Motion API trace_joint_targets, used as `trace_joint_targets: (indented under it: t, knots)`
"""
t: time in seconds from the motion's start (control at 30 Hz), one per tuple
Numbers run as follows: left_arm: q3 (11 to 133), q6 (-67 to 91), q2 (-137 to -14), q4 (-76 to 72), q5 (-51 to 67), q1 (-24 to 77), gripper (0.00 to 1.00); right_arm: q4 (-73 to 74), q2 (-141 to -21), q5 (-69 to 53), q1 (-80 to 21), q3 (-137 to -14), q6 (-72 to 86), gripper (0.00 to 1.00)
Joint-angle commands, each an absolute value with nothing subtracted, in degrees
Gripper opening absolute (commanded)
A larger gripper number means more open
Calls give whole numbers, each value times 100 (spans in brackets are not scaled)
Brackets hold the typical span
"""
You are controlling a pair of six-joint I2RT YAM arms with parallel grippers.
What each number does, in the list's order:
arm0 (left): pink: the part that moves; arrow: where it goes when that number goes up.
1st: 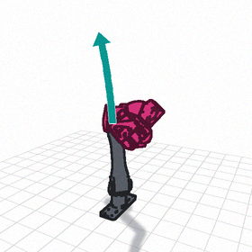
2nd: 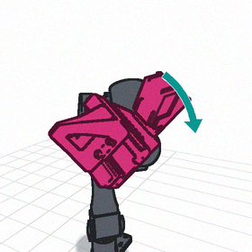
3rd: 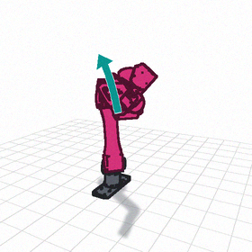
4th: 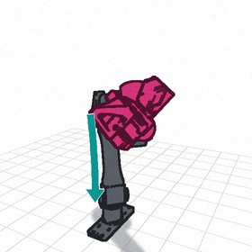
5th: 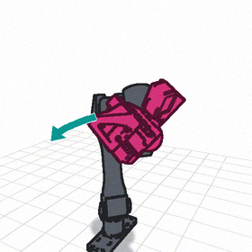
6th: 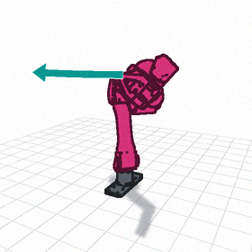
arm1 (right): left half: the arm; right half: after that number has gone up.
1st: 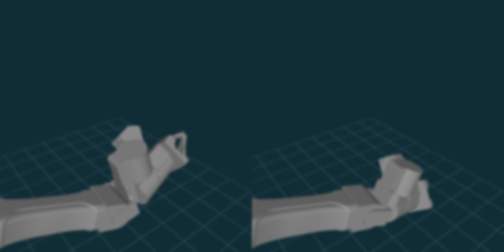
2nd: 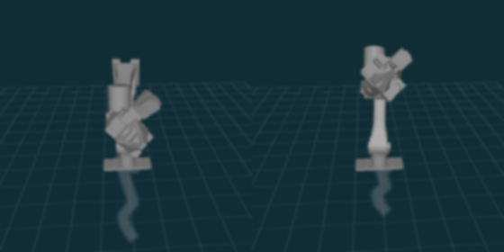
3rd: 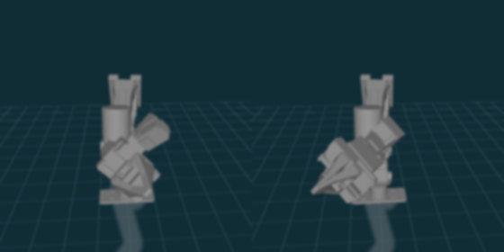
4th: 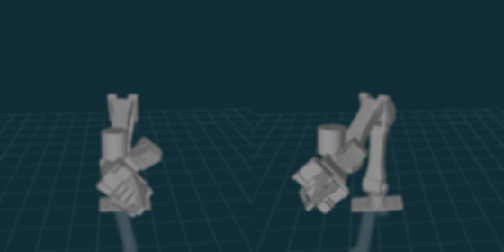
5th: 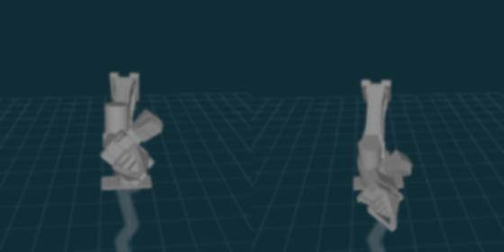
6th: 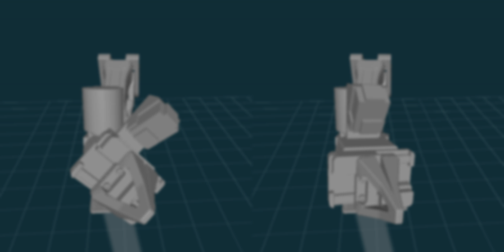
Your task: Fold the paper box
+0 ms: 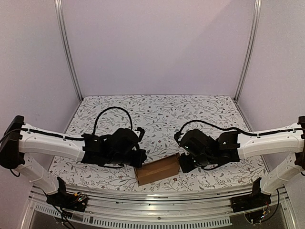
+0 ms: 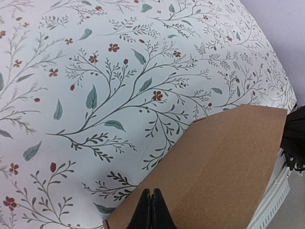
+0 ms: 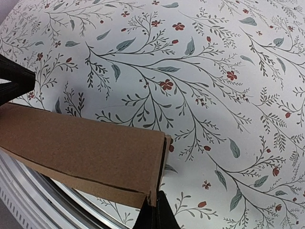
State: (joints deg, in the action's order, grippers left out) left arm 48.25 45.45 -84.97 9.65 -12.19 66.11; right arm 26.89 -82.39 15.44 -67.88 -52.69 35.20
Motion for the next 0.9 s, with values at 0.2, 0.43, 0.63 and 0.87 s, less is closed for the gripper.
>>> trace_joint_targets:
  t: [0.2, 0.43, 0.63, 0.87]
  knots:
    - [4938, 3391, -7533, 968, -745, 6431, 0, 2738, -8602, 844, -6812, -5694, 2746, 0]
    - [4650, 2782, -7512, 320, 717, 6314, 0, 2642, -8609, 416, -6814, -5646, 2181, 0]
    - [4333, 2484, -7462, -204, 1776, 6175, 0, 2474, -8577, 324, -6816, -5501, 1492, 0]
    - [4113, 2375, -7399, -449, 2337, 6091, 0, 2503, -8727, 83, -6809, -5616, 673, 0]
